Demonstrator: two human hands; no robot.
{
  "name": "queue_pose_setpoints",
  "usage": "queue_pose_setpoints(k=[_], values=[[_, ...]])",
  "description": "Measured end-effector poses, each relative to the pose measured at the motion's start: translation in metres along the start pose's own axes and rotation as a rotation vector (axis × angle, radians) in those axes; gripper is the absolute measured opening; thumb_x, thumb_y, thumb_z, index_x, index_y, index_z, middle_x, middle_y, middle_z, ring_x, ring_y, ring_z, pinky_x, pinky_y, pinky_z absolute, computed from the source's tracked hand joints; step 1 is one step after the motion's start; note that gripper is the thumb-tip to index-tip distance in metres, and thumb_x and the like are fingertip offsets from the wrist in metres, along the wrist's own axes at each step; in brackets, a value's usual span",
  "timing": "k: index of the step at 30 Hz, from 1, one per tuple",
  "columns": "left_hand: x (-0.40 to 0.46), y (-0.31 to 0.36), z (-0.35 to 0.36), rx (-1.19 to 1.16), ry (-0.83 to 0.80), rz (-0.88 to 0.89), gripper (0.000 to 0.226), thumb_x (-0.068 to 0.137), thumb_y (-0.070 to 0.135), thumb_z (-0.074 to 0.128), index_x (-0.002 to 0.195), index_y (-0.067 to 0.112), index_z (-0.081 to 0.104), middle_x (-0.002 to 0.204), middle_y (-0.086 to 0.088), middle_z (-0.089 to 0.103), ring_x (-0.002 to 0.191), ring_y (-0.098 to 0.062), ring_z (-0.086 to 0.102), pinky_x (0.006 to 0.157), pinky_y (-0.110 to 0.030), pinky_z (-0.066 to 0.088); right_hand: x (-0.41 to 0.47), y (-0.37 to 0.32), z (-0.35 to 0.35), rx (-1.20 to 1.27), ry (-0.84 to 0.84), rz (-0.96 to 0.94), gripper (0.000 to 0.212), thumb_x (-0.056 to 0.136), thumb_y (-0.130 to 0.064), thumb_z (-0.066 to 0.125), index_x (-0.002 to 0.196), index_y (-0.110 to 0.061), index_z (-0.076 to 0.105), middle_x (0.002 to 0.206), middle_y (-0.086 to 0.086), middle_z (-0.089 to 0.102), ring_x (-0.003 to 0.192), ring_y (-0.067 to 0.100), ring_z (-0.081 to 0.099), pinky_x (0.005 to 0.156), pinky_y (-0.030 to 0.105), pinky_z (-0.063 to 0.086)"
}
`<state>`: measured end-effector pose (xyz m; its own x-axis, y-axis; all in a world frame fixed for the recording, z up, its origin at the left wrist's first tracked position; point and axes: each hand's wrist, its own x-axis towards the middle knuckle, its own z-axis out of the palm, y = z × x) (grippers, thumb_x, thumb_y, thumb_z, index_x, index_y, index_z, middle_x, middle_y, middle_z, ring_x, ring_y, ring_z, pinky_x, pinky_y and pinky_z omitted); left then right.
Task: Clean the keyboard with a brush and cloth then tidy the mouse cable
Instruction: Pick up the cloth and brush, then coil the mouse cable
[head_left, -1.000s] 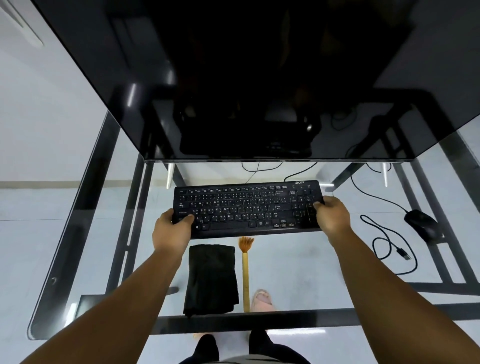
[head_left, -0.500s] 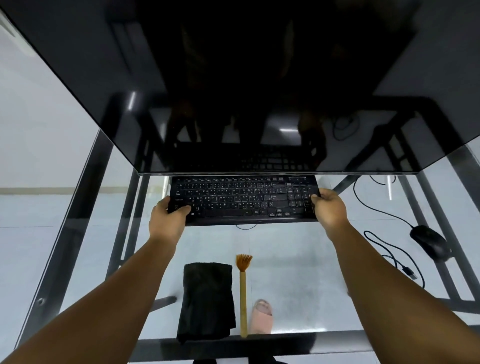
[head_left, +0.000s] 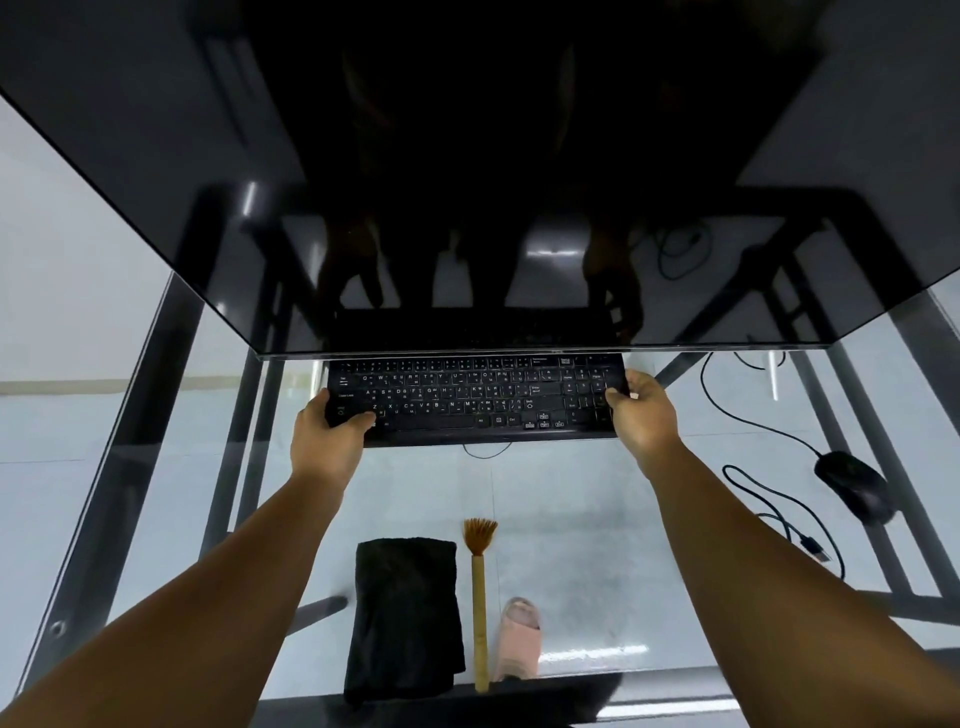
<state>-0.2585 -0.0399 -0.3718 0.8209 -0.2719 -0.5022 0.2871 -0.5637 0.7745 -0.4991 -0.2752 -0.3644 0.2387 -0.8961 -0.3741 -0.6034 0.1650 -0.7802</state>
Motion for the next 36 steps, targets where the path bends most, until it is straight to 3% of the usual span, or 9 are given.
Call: queue_pose_setpoints(k=[3,6,9,11,16,22,31,34,36], values=[[0.0,0.001,0.001,0.021,0.006,0.032,0.03,0.081,0.019,0.069,0.108,0.027,0.06,0.111,0.006,0.065,0.102,-0.019,0.061,0.085,-0.031,0.042,-0.001,0.001,0.0,-0.06,-0.01,-0.001,0.013,0.092,-0.009,0.054,0.099,-0.017,0.061,0.099,0.005,0.065,0.088,0.024,0.06,0.084,0.037,0.049],[-0.003,0.001,0.003,0.079,0.003,0.074,0.026,0.08,0.02,0.069,0.104,0.027,0.059,0.103,0.005,0.067,0.097,-0.021,0.062,0.085,-0.033,0.045,0.009,0.012,0.002,-0.141,-0.03,-0.004,0.028,0.087,-0.021,0.056,0.115,-0.02,0.061,0.114,0.006,0.063,0.1,0.028,0.062,0.092,0.038,0.05],[-0.004,-0.001,0.004,0.156,0.005,0.093,0.064,0.063,0.048,0.066,0.121,0.022,0.058,0.115,0.002,0.064,0.106,-0.025,0.061,0.094,-0.044,0.05,0.014,0.019,0.004,-0.191,-0.04,-0.009,0.047,0.081,-0.033,0.055,0.127,-0.022,0.056,0.121,0.005,0.058,0.111,0.028,0.057,0.102,0.045,0.045],[-0.006,-0.003,0.006,0.201,0.009,0.095,0.076,0.066,0.048,0.068,0.135,0.02,0.049,0.131,-0.002,0.055,0.121,-0.028,0.052,0.103,-0.049,0.044,0.005,0.011,0.004,-0.233,-0.04,-0.005,0.051,0.084,-0.032,0.053,0.133,-0.019,0.051,0.125,0.008,0.054,0.116,0.03,0.051,0.105,0.048,0.041],[-0.024,-0.007,0.006,0.345,0.012,0.143,0.077,0.085,0.029,0.066,0.15,0.014,0.027,0.158,-0.005,0.023,0.144,-0.027,0.023,0.117,-0.045,0.023,-0.012,0.001,0.004,-0.257,-0.026,0.0,0.041,0.092,-0.022,0.051,0.132,-0.016,0.05,0.123,0.012,0.05,0.12,0.035,0.046,0.105,0.044,0.039],[-0.049,-0.012,0.018,0.467,0.047,0.296,0.073,0.091,0.031,0.06,0.152,0.015,0.023,0.161,-0.001,0.016,0.148,-0.021,0.016,0.116,-0.045,0.024,-0.026,0.001,-0.009,-0.193,0.038,-0.078,0.054,0.097,-0.018,0.052,0.147,-0.011,0.036,0.149,0.01,0.037,0.135,0.03,0.041,0.111,0.037,0.036],[-0.092,-0.003,0.103,0.682,-0.13,0.599,0.074,0.093,0.036,0.055,0.154,0.018,0.016,0.162,0.003,0.007,0.15,-0.017,0.003,0.119,-0.039,0.014,-0.018,0.016,-0.072,-0.032,0.14,-0.241,0.042,0.096,-0.011,0.055,0.137,-0.016,0.051,0.14,0.004,0.048,0.131,0.023,0.046,0.111,0.041,0.039],[-0.111,0.006,0.148,0.745,-0.192,0.68,0.076,0.094,0.039,0.052,0.155,0.016,0.012,0.163,0.001,0.002,0.15,-0.018,-0.001,0.12,-0.038,0.009,-0.007,0.031,-0.111,-0.021,0.196,-0.252,0.03,0.094,-0.01,0.058,0.122,-0.02,0.058,0.13,-0.001,0.051,0.116,0.016,0.053,0.097,0.026,0.042],[-0.124,0.011,0.178,0.787,-0.225,0.721,0.077,0.095,0.041,0.05,0.155,0.017,0.008,0.163,0.001,-0.003,0.15,-0.018,-0.004,0.121,-0.038,0.006,0.0,0.044,-0.14,-0.04,0.242,-0.235,0.035,0.092,-0.012,0.061,0.126,-0.022,0.056,0.128,-0.004,0.051,0.112,0.012,0.052,0.094,0.021,0.039]])
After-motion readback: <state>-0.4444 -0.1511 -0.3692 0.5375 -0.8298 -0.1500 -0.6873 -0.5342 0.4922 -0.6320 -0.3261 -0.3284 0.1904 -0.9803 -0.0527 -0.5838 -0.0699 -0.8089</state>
